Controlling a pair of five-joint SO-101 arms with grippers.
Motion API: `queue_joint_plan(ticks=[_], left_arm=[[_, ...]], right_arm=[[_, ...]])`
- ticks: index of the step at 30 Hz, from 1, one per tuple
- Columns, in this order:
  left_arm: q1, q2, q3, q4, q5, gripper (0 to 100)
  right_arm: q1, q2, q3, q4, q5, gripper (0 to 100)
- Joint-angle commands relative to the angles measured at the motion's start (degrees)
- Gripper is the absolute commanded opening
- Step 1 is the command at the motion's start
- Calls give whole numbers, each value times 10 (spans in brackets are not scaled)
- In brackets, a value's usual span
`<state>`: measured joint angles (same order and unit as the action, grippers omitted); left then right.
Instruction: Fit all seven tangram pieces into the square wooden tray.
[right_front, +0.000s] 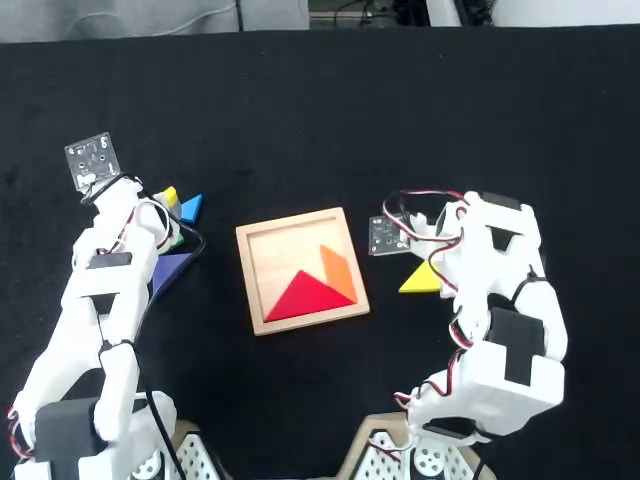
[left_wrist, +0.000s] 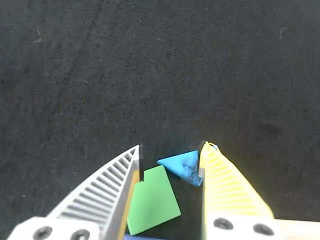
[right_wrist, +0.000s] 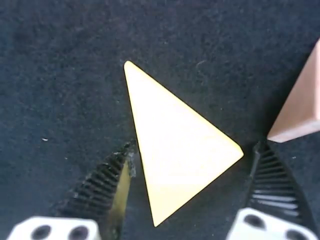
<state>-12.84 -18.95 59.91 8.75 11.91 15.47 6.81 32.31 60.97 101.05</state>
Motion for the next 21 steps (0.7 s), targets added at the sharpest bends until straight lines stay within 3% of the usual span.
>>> queue_joint_plan(ticks=[1,9,16,21], left_arm=[[5,-3,-33,-10,-7,195],[4,-3,-33,-10,-7,195],[6,-3,-33,-10,-7,195],[5,-3,-33,-10,-7,195]], right_arm=[[4,-1,-17,-9,3,346],[3,-7,44,-96,1,339],[11,-7,46,-94,0,160],[9,-7,46,-91,-1,144]])
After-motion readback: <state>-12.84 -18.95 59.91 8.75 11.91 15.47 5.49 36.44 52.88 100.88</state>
